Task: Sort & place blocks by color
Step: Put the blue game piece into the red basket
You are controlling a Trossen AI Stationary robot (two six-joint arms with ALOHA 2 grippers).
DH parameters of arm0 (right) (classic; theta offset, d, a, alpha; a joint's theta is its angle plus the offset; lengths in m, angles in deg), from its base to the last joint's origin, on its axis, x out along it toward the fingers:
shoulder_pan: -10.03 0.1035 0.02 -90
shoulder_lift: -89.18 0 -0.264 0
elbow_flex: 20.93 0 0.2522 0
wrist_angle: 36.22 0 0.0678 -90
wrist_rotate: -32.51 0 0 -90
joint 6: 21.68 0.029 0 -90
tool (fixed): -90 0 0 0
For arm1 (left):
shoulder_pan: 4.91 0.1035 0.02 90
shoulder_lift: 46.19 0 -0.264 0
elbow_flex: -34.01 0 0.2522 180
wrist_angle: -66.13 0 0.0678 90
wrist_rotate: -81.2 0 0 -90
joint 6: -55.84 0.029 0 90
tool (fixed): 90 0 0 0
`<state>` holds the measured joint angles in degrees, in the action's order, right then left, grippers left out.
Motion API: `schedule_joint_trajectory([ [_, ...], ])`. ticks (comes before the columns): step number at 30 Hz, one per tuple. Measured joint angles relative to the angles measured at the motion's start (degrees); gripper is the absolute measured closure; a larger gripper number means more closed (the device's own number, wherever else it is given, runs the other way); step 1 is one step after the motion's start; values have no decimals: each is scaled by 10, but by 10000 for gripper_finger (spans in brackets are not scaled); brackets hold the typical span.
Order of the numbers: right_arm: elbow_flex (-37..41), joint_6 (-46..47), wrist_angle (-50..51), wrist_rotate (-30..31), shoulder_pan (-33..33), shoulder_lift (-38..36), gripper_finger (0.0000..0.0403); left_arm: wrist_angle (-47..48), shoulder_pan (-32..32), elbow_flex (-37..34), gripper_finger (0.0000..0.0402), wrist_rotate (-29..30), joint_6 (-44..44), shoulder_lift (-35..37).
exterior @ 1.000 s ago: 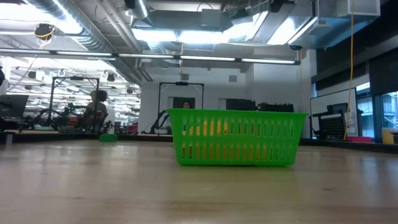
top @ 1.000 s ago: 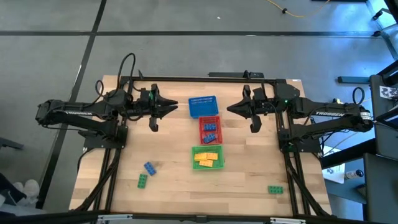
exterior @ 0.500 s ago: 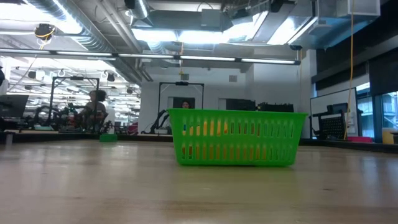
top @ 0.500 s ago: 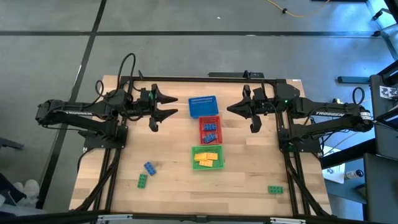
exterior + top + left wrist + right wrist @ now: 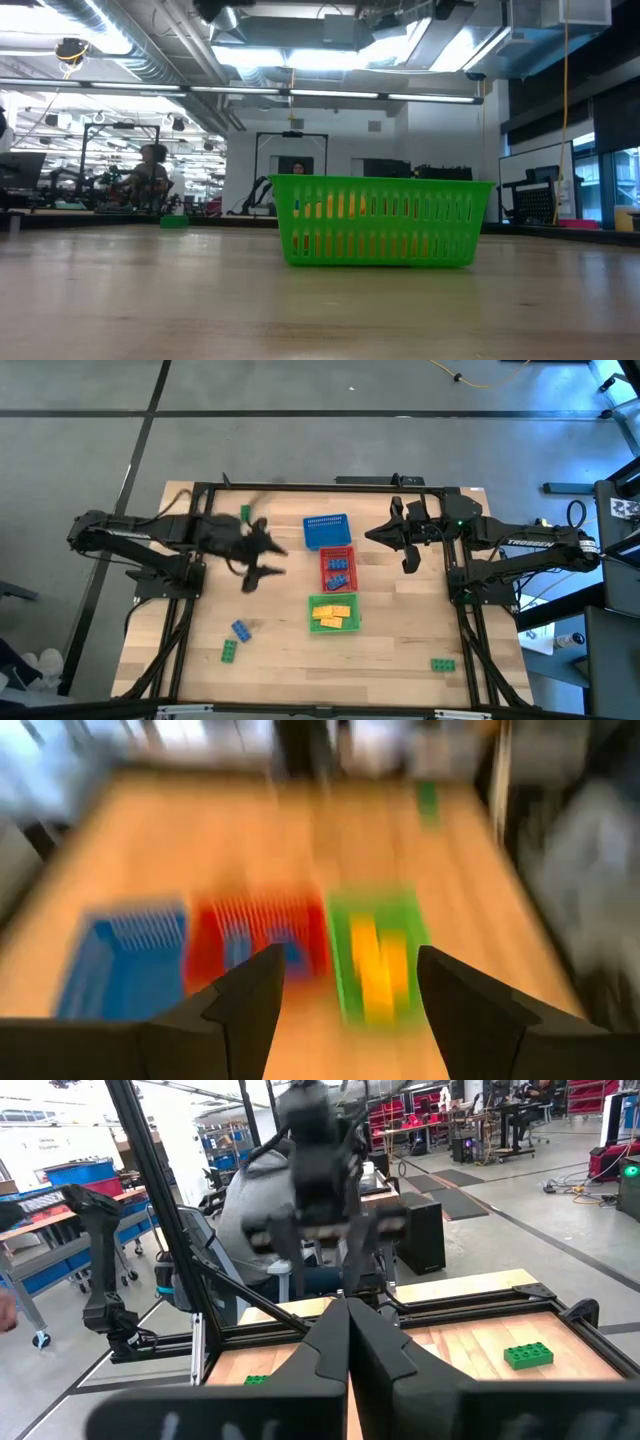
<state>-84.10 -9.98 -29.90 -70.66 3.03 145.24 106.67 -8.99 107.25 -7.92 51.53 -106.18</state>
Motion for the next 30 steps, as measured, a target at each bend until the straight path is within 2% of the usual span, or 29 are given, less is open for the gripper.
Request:
schedule_joint_trajectory([
  [4,0,-1,0,0,0,0,402,197,-58,36,180,-1,7,-51],
  [9,0,-3,0,0,0,0,403,302,-141,10,180,-6,1,-92],
  [14,0,-3,0,0,0,0,403,286,-207,-56,180,-7,0,-115],
  [17,0,-3,0,0,0,0,403,244,-231,-97,180,-21,-6,-128],
  [21,0,-2,0,0,0,0,403,186,-251,-141,180,-57,-13,-140],
  [30,0,-1,1,0,0,0,403,156,-264,-182,180,-57,39,-166],
])
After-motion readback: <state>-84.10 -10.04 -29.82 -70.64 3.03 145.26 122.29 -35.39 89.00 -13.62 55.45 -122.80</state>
